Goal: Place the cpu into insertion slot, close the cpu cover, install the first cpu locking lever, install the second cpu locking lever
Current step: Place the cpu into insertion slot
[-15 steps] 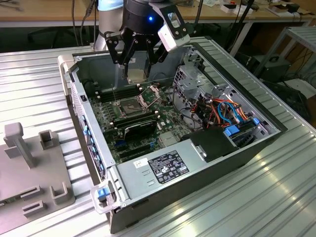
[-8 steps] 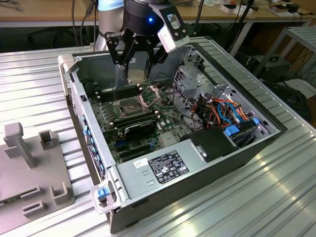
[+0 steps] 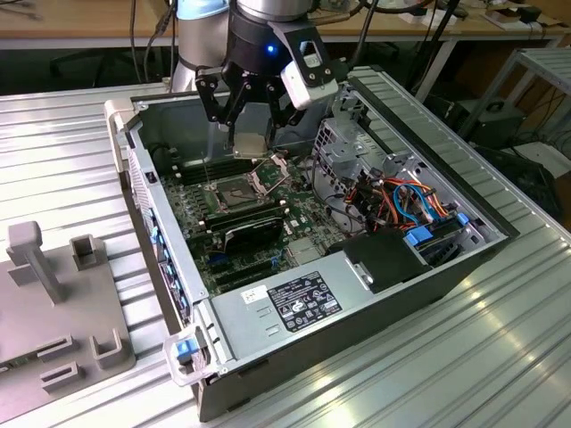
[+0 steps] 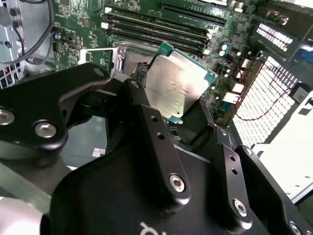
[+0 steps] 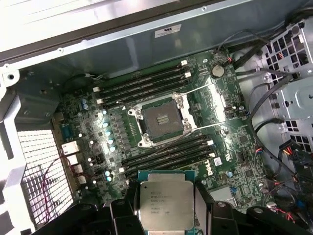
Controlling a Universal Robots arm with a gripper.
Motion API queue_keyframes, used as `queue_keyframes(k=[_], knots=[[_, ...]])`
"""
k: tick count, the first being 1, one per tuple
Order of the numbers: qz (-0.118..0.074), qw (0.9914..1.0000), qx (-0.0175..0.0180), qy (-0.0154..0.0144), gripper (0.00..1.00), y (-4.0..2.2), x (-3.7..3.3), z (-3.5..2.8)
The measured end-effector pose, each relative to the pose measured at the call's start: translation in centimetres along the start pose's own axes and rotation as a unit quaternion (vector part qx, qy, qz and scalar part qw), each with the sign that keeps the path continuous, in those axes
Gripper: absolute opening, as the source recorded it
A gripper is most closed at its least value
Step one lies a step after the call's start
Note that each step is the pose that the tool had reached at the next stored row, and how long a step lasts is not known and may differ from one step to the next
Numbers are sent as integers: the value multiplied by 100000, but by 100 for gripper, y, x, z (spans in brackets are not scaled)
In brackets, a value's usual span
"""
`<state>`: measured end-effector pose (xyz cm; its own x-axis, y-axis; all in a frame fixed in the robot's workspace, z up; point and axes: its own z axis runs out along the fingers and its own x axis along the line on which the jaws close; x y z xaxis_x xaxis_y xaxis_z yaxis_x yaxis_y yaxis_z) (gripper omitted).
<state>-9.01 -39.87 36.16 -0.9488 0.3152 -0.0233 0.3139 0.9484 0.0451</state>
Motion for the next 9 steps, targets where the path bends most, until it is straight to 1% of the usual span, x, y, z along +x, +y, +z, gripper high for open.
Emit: queue_keyframes(k=[5, 7, 9], knots=[[1333, 99991, 31, -62, 55, 17, -28, 43], [2299, 99974, 55, -100, 55, 28, -37, 83], [2579, 99967, 59, -118, 55, 53, -32, 101]])
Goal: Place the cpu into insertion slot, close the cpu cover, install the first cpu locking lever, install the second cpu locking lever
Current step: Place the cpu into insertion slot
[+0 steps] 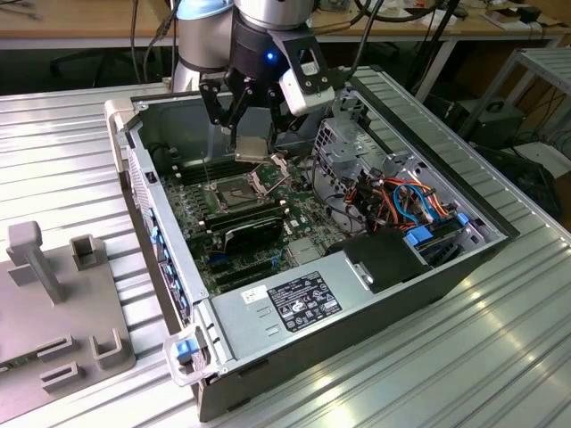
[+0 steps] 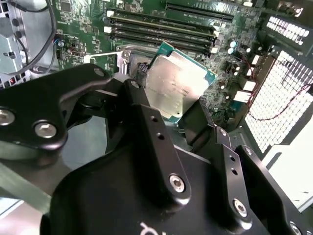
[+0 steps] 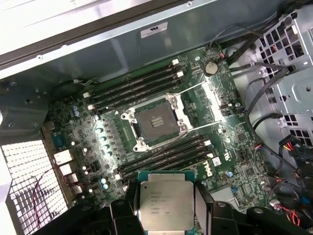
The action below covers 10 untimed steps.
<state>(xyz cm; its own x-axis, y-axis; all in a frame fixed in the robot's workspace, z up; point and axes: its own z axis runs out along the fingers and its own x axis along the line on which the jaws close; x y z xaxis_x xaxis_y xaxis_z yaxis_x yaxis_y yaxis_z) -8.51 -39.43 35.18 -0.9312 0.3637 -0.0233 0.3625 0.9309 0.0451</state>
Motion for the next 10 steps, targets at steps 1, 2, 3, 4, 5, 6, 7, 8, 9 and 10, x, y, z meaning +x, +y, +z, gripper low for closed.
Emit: queue_keyframes(k=[1, 2, 3, 4, 5, 6, 7, 8, 9, 10], knots=[[247, 100000, 8, -11, 55, 32, 6, 22], [649, 99998, 13, -32, 55, 42, 0, 38], [1894, 99982, 41, -85, 55, 45, -7, 58], [3953, 99922, 88, -177, 55, 46, -14, 90], [5788, 99832, 132, -260, 55, 47, -19, 119], [6987, 99755, 161, -314, 55, 48, -22, 139], [7400, 99725, 184, -335, 55, 58, -19, 155], [7481, 99719, 175, -338, 55, 90, -9, 171], [7629, 99708, 172, -346, 55, 115, 0, 189], [7744, 99699, 176, -349, 55, 125, 2, 199]])
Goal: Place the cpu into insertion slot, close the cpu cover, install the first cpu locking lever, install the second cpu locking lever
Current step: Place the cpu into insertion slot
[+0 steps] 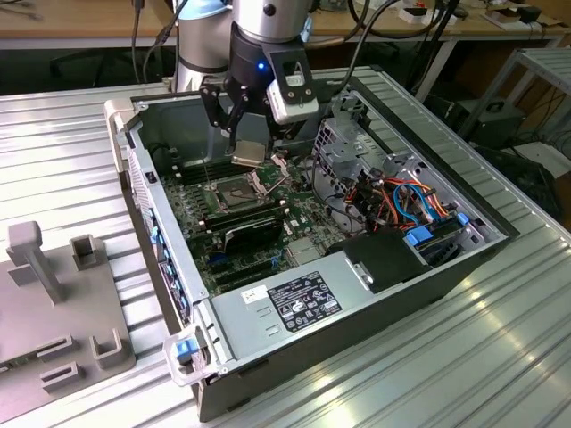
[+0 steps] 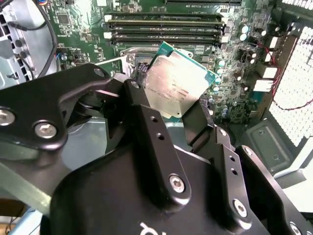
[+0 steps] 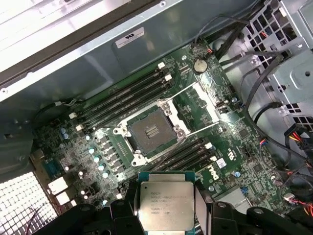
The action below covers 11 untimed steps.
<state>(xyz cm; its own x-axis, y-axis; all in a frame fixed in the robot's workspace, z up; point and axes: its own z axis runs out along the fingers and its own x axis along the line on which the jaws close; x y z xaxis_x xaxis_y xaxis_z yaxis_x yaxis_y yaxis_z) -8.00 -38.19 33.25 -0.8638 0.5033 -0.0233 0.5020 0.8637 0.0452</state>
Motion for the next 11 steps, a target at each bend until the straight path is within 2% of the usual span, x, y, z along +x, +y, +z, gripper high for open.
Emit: queue_keyframes(k=[2, 7, 9, 11], knots=[[358, 99999, 17, -16, 55, 21, 7, 23], [3573, 99936, 86, -162, 55, 41, -8, 82], [6076, 99815, 148, -274, 55, 47, -21, 134], [7229, 99738, 176, -326, 55, 49, -27, 164]])
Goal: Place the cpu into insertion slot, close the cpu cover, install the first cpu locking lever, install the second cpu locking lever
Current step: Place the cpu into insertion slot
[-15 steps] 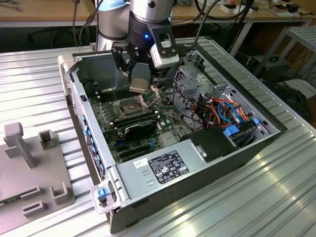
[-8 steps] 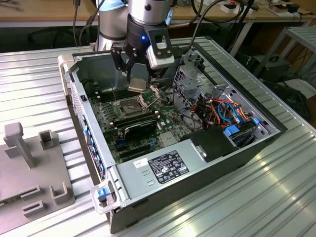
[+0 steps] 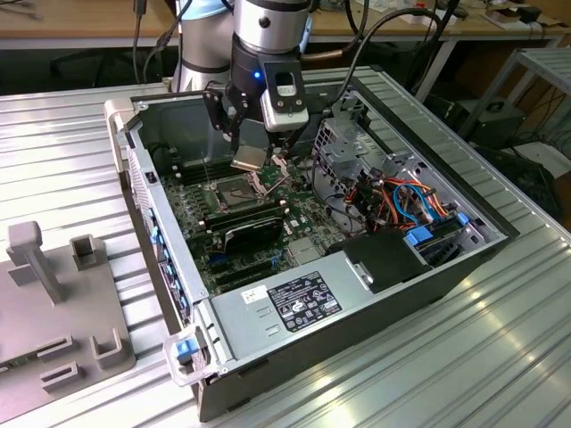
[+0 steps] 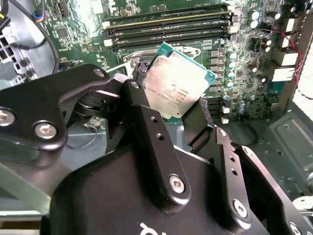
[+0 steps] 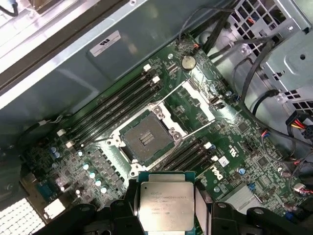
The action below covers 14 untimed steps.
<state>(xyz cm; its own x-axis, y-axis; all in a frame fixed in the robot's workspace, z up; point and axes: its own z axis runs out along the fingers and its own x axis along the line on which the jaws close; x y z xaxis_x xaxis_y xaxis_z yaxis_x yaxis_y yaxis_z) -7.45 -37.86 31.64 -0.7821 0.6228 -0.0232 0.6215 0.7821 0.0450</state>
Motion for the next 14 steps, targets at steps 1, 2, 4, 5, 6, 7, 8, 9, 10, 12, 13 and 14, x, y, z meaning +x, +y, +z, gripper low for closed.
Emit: queue_keyframes(k=[1, 2, 4, 5, 6, 7, 8, 9, 10, 12, 13, 14], knots=[[727, 99997, 7, -30, 55, 1, -1, 21], [1184, 99993, 18, -51, 55, 1, -2, 35], [2201, 99976, 38, -91, 55, 5, -8, 66], [2734, 99963, 57, -99, 55, 19, -6, 90], [2738, 99962, 80, -57, 55, 18, -6, 90], [2740, 99962, 83, -52, 55, 18, -6, 90], [2738, 99962, 83, -54, 55, 19, -6, 90], [2761, 99962, 81, -51, 55, 19, -6, 91], [2942, 99957, 103, -89, 55, 23, -6, 93], [4087, 99916, 151, -151, 55, 25, -7, 94], [5063, 99871, 180, -197, 55, 26, -8, 98], [5763, 99833, 196, -227, 55, 26, -8, 102]])
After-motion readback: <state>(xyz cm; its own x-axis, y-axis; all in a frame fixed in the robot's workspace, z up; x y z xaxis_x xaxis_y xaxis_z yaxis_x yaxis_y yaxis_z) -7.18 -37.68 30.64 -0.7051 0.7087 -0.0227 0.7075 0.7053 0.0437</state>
